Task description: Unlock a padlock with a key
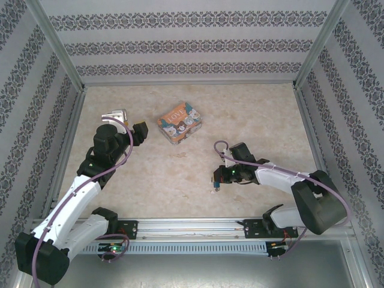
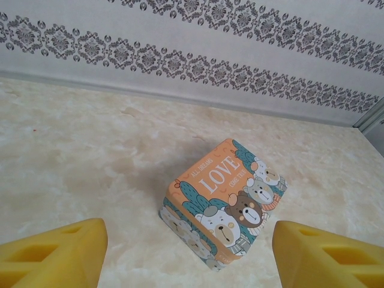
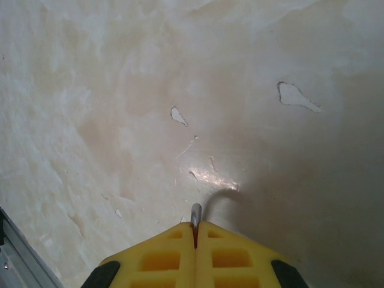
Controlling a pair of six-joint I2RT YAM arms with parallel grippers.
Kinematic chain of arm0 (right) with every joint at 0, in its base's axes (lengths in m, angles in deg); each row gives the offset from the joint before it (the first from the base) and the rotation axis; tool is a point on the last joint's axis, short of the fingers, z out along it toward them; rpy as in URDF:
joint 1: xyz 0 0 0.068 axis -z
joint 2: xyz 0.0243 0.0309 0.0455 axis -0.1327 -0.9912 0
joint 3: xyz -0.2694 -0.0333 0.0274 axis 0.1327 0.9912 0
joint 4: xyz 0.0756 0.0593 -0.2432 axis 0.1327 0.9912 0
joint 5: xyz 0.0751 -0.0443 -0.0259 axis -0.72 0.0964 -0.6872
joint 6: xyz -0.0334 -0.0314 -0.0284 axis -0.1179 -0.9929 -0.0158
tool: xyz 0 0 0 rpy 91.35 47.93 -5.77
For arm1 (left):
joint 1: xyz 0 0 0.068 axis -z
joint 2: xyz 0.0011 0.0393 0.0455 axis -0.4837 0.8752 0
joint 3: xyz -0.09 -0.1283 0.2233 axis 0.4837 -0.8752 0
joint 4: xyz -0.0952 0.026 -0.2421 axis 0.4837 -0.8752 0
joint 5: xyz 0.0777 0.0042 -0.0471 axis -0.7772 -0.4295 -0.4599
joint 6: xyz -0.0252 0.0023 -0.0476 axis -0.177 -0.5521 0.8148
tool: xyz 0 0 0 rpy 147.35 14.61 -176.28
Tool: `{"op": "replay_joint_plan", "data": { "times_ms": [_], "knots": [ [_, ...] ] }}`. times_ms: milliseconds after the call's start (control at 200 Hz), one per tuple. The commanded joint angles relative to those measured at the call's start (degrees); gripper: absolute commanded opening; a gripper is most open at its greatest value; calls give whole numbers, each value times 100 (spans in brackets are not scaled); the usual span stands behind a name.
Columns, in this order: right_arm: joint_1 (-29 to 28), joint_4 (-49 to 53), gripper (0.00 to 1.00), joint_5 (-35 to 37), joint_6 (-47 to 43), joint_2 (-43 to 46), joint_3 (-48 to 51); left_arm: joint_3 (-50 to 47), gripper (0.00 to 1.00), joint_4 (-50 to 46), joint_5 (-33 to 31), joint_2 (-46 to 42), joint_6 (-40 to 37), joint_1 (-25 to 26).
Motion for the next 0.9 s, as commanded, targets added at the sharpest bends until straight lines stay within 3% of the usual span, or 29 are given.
{"op": "replay_joint_plan", "data": {
  "times_ms": [0,345,695,894],
  "knots": [
    [-55,-167,0,-113,-23,-97,-19,-93,73,187,-71,-20,64,-81],
    [-55,-239,0,18,-15,-211,3,-123,73,213,-27,-19,125,-81],
    [-55,-239,17,97,8,-105,31,-122,73,170,-47,-98,111,-81],
    [-55,-226,21,270,21,151,69,-107,73,143,-70,-134,99,-75]
  ]
}}
